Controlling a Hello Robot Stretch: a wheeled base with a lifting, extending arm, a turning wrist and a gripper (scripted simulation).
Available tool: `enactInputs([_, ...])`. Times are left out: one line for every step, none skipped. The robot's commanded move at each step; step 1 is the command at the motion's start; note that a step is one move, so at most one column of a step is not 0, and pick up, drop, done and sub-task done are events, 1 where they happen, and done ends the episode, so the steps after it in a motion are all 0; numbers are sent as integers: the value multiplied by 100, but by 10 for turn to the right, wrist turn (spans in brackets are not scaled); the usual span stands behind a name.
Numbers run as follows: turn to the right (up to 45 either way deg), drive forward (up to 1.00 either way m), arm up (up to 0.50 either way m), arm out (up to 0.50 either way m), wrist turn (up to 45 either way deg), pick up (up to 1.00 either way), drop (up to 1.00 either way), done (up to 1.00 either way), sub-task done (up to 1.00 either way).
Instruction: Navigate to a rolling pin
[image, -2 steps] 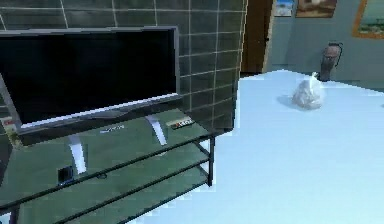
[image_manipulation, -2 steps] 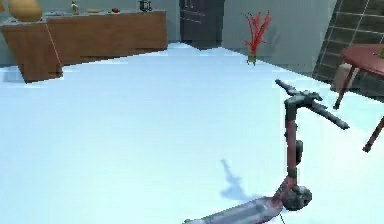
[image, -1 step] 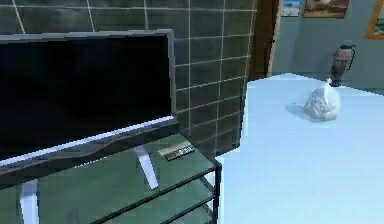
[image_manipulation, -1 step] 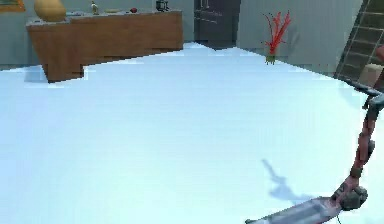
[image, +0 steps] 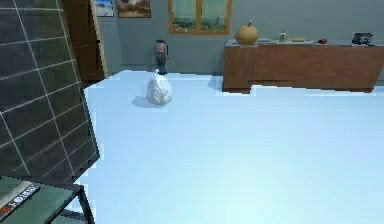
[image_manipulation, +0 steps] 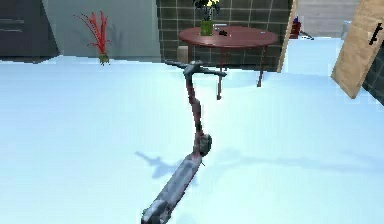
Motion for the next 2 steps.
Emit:
enactInputs([90, 0, 0, 0, 0, 0, 0, 0, 0])
enactInputs([0, 60, 0, 0, 0, 0, 0, 0, 0])
